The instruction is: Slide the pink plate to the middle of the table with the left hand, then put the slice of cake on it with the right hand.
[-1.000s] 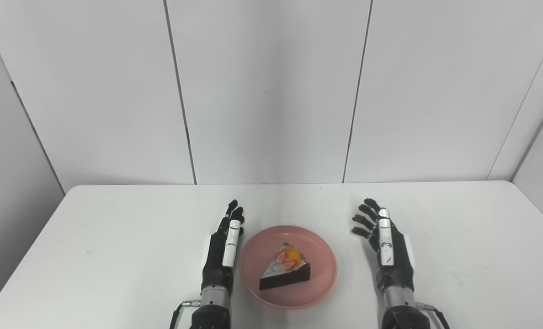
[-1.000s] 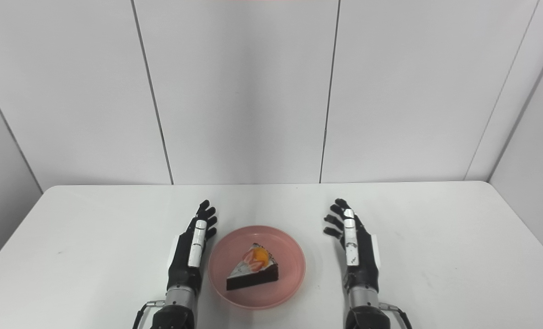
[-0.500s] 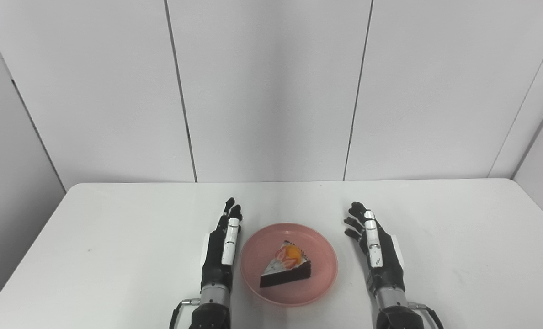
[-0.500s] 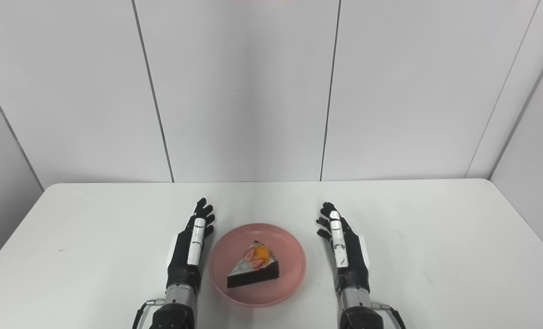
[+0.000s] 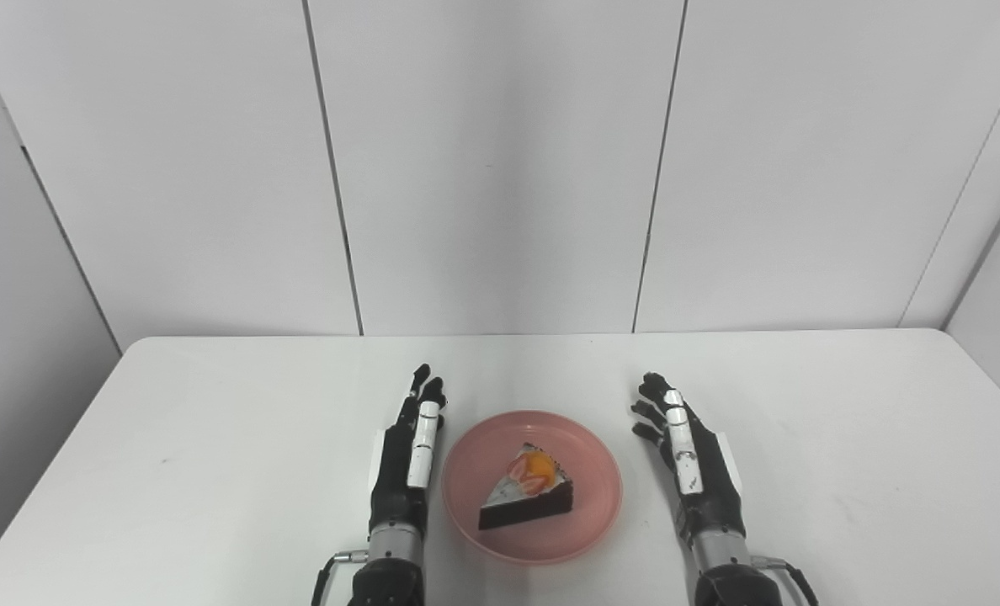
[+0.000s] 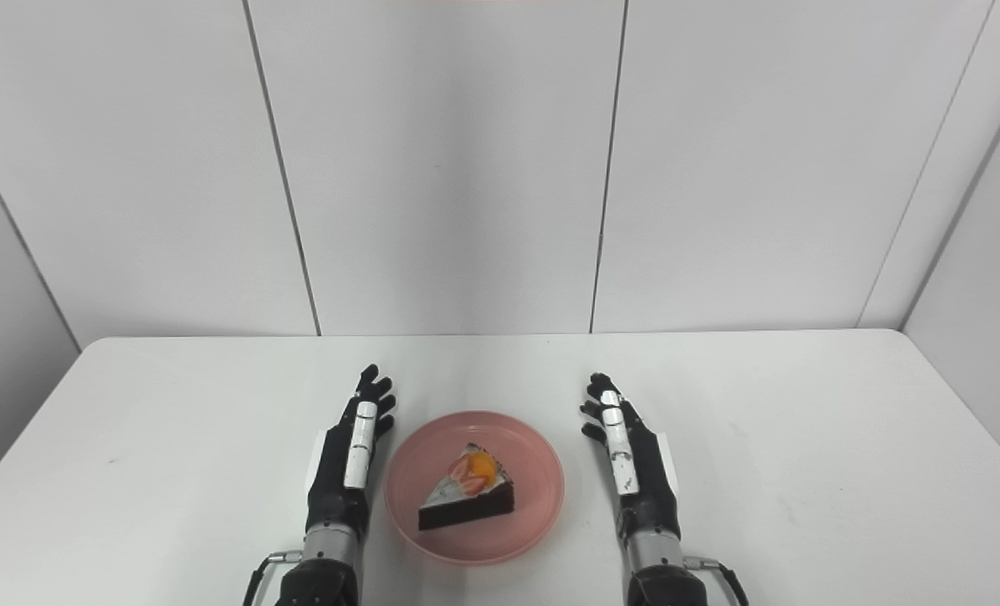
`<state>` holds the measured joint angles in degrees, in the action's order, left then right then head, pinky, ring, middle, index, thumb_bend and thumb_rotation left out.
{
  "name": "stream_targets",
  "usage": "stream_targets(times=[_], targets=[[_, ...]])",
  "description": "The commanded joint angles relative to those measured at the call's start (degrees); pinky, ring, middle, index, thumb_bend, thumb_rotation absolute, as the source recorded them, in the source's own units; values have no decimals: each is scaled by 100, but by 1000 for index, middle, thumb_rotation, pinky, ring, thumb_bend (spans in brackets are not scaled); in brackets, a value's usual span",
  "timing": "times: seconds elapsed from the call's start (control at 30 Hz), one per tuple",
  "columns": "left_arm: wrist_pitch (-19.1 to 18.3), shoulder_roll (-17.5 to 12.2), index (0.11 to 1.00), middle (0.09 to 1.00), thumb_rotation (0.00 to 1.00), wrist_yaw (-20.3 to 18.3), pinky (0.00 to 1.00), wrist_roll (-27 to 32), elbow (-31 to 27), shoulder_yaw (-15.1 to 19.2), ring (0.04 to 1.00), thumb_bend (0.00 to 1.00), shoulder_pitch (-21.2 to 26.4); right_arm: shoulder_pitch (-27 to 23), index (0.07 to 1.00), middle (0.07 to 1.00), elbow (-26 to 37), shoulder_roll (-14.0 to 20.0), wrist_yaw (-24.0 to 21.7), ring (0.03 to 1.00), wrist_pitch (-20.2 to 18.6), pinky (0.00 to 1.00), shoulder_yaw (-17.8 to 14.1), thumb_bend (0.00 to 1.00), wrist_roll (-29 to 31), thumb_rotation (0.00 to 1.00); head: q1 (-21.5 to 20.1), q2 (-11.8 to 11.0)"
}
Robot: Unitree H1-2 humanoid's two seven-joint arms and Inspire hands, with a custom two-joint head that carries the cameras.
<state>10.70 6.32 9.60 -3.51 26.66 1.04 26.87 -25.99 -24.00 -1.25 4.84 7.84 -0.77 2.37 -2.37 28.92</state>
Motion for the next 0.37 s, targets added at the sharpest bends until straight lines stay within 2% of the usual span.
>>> stream_targets(times=[0.0, 0.23, 0.33], targets=[[58, -40, 918, 918, 1000, 32, 900, -56, 104, -16, 903, 690, -161, 128, 849, 874, -61, 5, -120, 851, -165, 813, 36, 782, -21, 1000, 3, -1], [38, -42, 924, 919, 1000, 27, 900, -53, 107, -22, 904, 712, -146, 139, 851, 876, -23, 43, -115, 853, -199, 814, 40, 774, -61, 1000, 6, -11], [-13, -54, 922, 918, 1000, -28, 900, -5, 30, -18, 907, 689, -185, 180, 851, 880, 43, 57, -181, 860, -217, 833, 10, 780, 35, 1000, 4, -13]])
